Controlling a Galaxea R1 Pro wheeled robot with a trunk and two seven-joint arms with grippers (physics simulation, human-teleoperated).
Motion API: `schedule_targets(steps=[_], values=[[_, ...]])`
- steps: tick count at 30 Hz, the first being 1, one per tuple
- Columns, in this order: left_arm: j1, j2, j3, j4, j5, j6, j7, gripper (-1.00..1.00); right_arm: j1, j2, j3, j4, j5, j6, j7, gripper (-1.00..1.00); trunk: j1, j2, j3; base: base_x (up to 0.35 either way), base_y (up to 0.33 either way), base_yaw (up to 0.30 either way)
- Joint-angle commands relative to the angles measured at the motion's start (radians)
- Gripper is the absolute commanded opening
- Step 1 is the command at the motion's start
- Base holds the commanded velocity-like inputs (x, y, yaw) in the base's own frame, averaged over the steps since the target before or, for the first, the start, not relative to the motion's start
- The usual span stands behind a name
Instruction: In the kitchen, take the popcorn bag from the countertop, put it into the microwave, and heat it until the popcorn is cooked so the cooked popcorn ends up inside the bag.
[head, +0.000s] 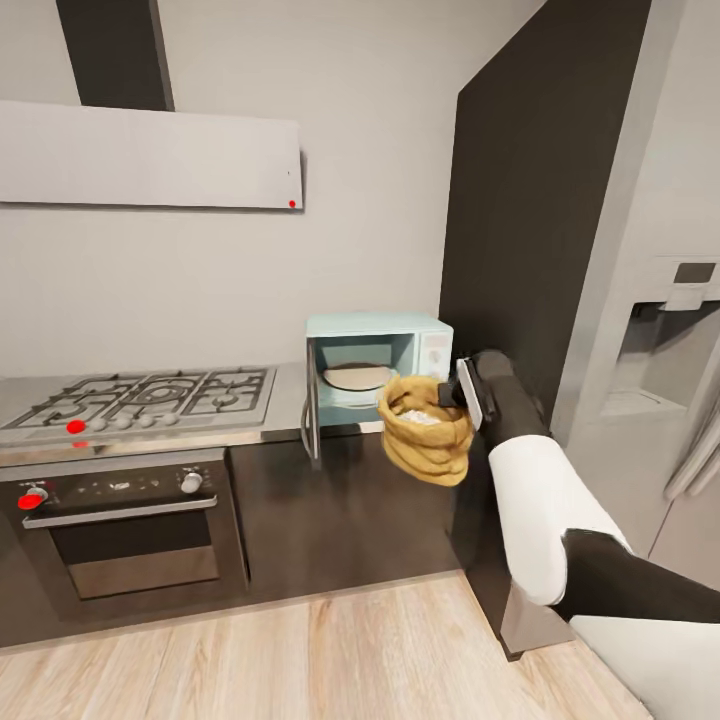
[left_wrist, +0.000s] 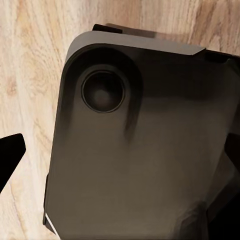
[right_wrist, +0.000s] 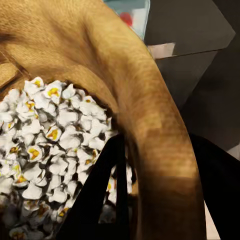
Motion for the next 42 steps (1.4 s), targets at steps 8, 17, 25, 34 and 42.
schedule_targets(steps=[8,17,25,34,42], values=[[0.000,-0.001,0.000,-0.002,0.006,-0.001,0.002,1.00,-0.179,0.001,-0.010,0.211,0.001,0.003,-0.013,-1.00,0.000,-0.001,-0.001,0.000,0.000,0.000],[0.000,-0.005,0.002,-0.005,0.006,-0.001,0.002,1.00,-0.188,0.001,-0.066,0.228,-0.005,0.003,-0.012,-1.00,0.000,-0.001,-0.001,0.000,0.000,0.000],[0.000,-0.002,-0.001,-0.005,0.006,-0.001,0.001,1.00,-0.188,0.001,-0.071,0.228,-0.154,0.003,-0.015,-1.00,0.000,-0.001,-0.001,0.182,0.000,0.000],[0.000,-0.002,-0.001,-0.005,0.006,-0.001,0.002,1.00,-0.188,0.001,-0.066,0.229,-0.148,0.003,-0.079,-1.00,0.000,-0.001,-0.001,0.320,0.000,0.000],[0.000,-0.002,-0.001,-0.004,0.006,-0.001,0.001,1.00,-0.188,0.001,-0.065,0.256,-0.153,0.003,-0.081,-1.00,0.000,-0.001,-0.001,0.321,0.000,0.000]])
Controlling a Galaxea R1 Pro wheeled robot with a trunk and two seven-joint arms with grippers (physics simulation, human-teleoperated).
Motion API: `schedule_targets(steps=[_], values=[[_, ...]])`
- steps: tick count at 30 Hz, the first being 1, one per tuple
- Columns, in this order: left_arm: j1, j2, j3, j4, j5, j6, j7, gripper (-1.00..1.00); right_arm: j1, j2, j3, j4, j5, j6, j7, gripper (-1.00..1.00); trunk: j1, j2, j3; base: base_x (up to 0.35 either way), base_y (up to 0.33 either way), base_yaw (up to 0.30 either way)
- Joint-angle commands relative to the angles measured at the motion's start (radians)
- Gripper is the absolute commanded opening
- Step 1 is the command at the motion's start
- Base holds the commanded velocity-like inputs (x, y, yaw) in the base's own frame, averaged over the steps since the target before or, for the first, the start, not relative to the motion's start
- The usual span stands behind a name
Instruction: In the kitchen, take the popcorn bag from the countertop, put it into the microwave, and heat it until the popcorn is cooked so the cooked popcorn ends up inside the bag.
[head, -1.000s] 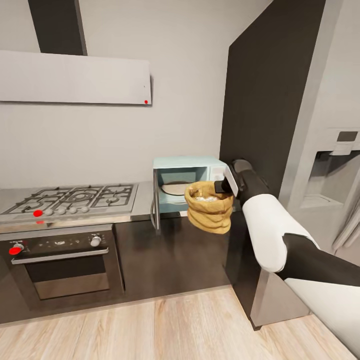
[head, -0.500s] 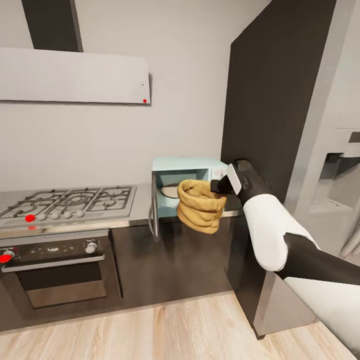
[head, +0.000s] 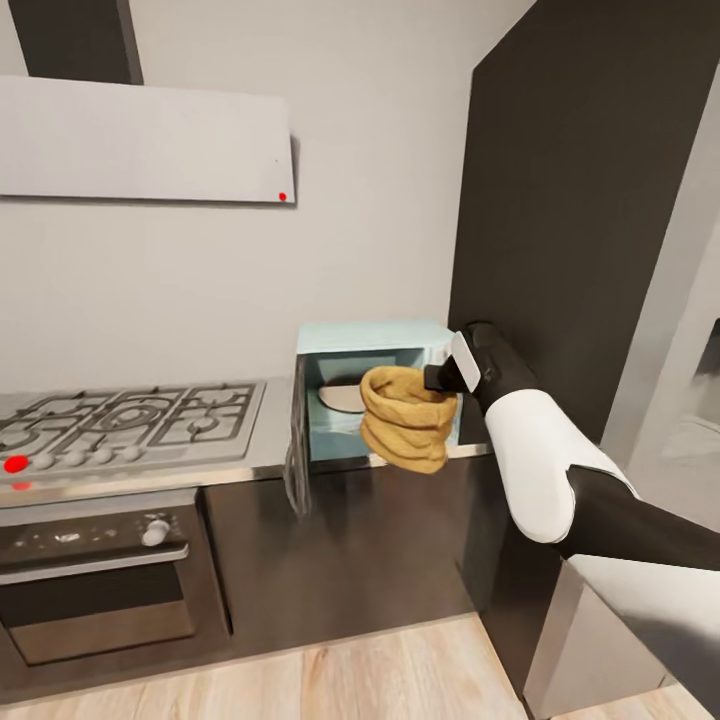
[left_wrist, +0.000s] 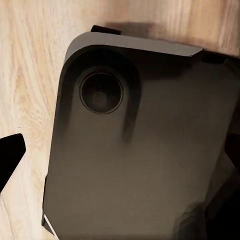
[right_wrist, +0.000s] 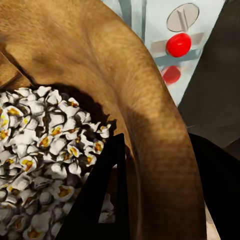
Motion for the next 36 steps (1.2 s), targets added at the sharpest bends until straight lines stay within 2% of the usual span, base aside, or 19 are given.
schedule_targets(steps=[1,11,16,18,20,23,29,36], values=[[0.000,0.000,0.000,-0.002,0.006,-0.001,0.003,1.00,-0.001,0.002,-0.008,0.000,0.008,0.003,0.003,-1.00,0.001,0.000,-0.001,0.321,0.000,0.000],[0.000,0.000,0.000,-0.002,0.006,-0.001,0.002,1.00,0.000,0.002,-0.010,0.004,0.006,0.003,0.003,-1.00,0.001,0.000,-0.001,0.320,0.000,0.124],[0.000,0.000,0.000,-0.002,0.006,-0.001,0.003,1.00,0.000,0.002,-0.012,0.075,0.010,0.003,0.004,-1.00,0.001,0.000,-0.001,0.227,0.000,0.017],[0.000,0.000,0.000,-0.002,0.006,-0.001,0.002,1.00,0.000,0.002,-0.013,0.080,0.012,-0.001,0.003,-1.00,0.001,0.000,-0.001,0.056,0.000,0.001],[0.000,-0.001,0.001,-0.002,0.006,-0.001,0.003,1.00,0.000,0.002,-0.013,0.083,0.008,-0.046,0.003,-1.00,0.001,0.000,-0.001,0.007,0.000,0.000],[0.000,-0.001,0.004,-0.007,0.013,-0.007,0.001,1.00,0.004,0.002,-0.004,0.071,-0.005,-0.039,-0.002,-1.00,0.000,0.000,-0.001,0.001,0.000,0.000],[0.000,-0.002,0.005,-0.008,0.013,-0.006,0.000,1.00,0.004,-0.003,-0.004,0.060,0.021,-0.045,0.004,-1.00,0.000,0.000,-0.001,0.000,0.000,0.000],[0.000,-0.002,0.005,-0.008,0.013,-0.006,-0.001,1.00,0.004,-0.003,-0.004,0.058,0.020,-0.038,0.006,-1.00,0.000,0.000,-0.001,0.000,0.000,0.000]])
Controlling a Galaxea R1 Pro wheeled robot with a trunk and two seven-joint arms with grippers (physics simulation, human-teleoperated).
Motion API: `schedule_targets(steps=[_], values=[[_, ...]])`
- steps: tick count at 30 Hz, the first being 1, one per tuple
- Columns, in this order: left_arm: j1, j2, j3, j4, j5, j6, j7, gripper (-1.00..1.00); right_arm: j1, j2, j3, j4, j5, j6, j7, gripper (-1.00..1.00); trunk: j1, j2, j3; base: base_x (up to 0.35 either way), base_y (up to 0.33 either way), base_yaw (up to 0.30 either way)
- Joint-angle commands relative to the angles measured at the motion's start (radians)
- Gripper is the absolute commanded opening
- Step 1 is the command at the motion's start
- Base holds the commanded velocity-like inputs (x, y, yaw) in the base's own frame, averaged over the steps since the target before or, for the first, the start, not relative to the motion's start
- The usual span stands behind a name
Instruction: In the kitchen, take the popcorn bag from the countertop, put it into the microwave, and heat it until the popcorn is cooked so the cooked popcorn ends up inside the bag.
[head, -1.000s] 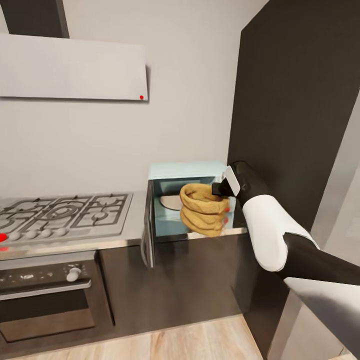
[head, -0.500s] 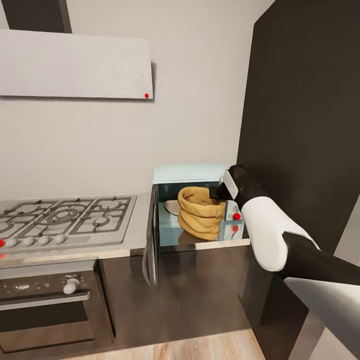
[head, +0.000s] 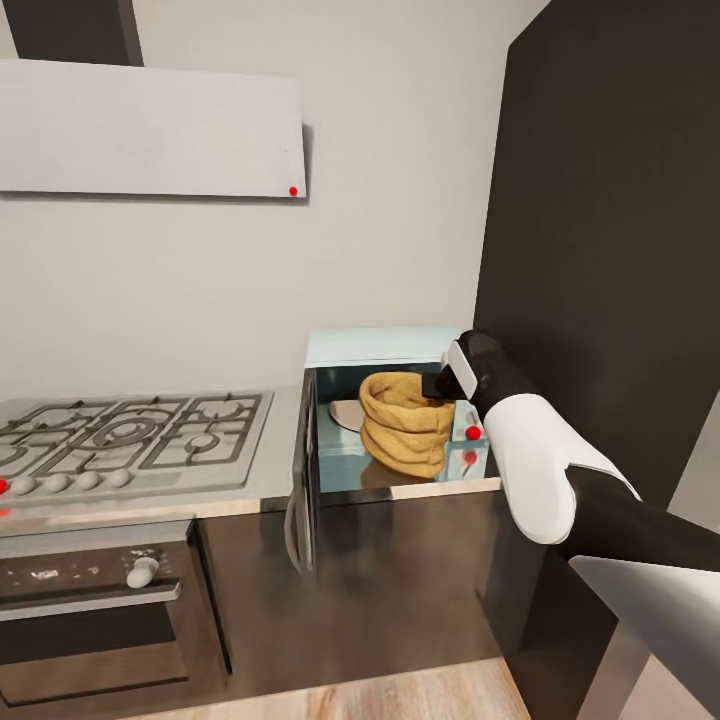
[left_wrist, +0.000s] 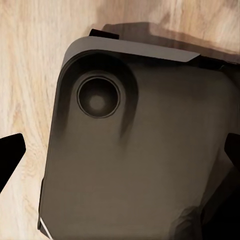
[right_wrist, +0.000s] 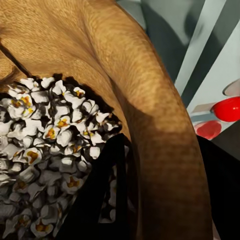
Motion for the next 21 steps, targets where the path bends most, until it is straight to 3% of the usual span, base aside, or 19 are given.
schedule_targets(steps=[1,8,14,21], values=[[0.000,0.000,0.001,-0.001,0.006,-0.001,0.002,1.00,-0.001,0.001,-0.008,-0.001,0.008,0.003,-0.001,-1.00,0.000,-0.001,-0.001,0.000,0.000,0.000],[0.000,-0.003,0.003,-0.002,0.008,0.000,0.005,1.00,-0.001,0.001,-0.007,0.008,0.009,0.004,-0.003,-1.00,0.000,-0.001,-0.001,0.000,0.000,0.000],[0.000,-0.001,0.000,-0.002,0.072,0.000,0.005,1.00,-0.001,0.002,-0.007,0.009,0.009,0.004,-0.003,-1.00,0.000,-0.001,-0.001,0.000,0.000,0.000],[0.000,-0.003,0.000,-0.002,0.084,0.000,0.006,1.00,-0.001,0.001,-0.008,0.010,0.009,0.004,-0.003,-1.00,-0.004,0.006,0.002,0.000,0.000,0.000]])
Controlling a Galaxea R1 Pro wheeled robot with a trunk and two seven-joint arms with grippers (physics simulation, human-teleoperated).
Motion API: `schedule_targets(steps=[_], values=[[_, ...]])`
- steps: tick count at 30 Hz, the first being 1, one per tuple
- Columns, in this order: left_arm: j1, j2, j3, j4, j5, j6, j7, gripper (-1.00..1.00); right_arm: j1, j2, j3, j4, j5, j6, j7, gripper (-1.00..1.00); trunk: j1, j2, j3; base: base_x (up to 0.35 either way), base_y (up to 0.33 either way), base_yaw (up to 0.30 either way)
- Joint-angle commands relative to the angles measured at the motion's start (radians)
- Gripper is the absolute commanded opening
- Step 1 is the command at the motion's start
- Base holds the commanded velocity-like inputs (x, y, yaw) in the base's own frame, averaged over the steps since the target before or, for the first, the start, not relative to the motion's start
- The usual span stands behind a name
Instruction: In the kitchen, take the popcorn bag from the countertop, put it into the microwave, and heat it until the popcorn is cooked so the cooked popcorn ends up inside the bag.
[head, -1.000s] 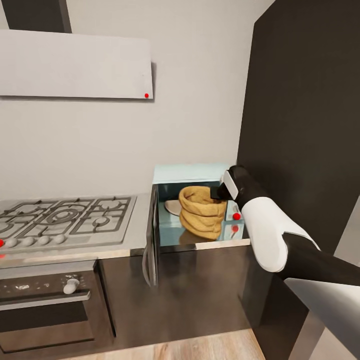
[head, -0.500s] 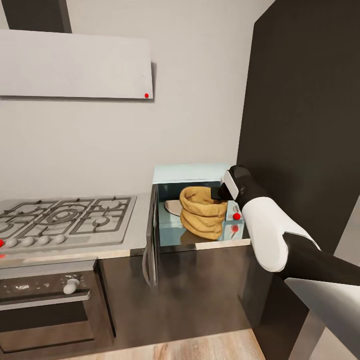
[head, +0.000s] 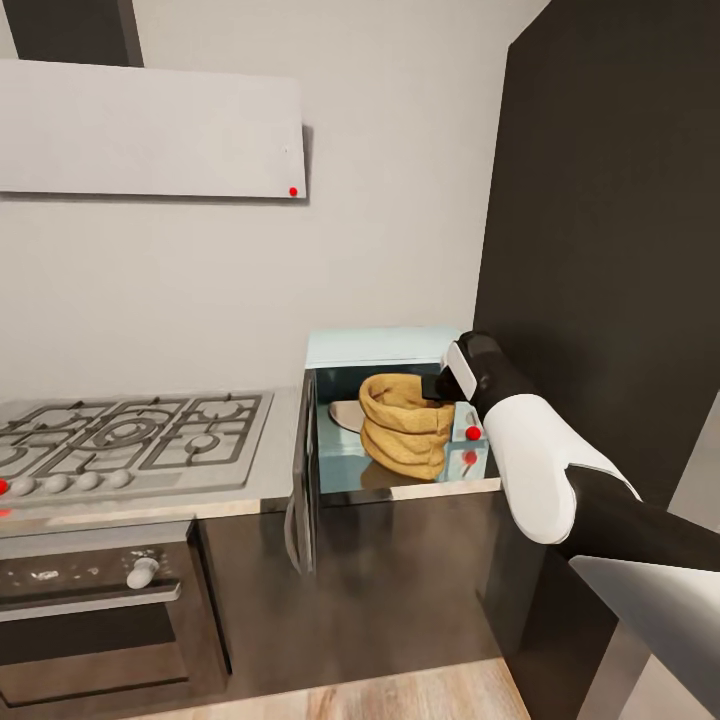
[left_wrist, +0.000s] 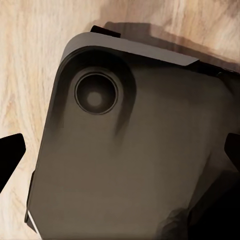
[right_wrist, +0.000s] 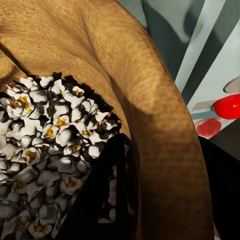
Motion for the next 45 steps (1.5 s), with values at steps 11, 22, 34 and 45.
schedule_targets(steps=[11,22,34,45], values=[[0.000,-0.001,0.001,-0.002,0.003,-0.001,0.002,1.00,-0.001,0.002,-0.008,0.000,0.005,0.003,-0.002,-1.00,-0.034,0.062,0.027,0.000,0.000,0.000],[0.000,-0.001,0.001,-0.002,0.003,-0.001,0.002,1.00,0.003,0.000,-0.008,0.004,0.009,-0.016,-0.005,-1.00,-0.077,0.139,0.062,0.000,0.000,0.000],[0.000,0.001,0.001,-0.001,0.003,-0.001,0.002,1.00,0.080,-0.035,-0.008,0.065,0.052,-0.130,0.004,-1.00,-0.100,0.181,0.080,0.000,0.000,0.000],[0.000,0.002,-0.002,-0.001,0.003,-0.001,0.001,1.00,0.081,-0.021,-0.009,0.121,0.051,-0.190,0.017,-1.00,-0.100,0.181,0.080,0.000,0.000,0.000]])
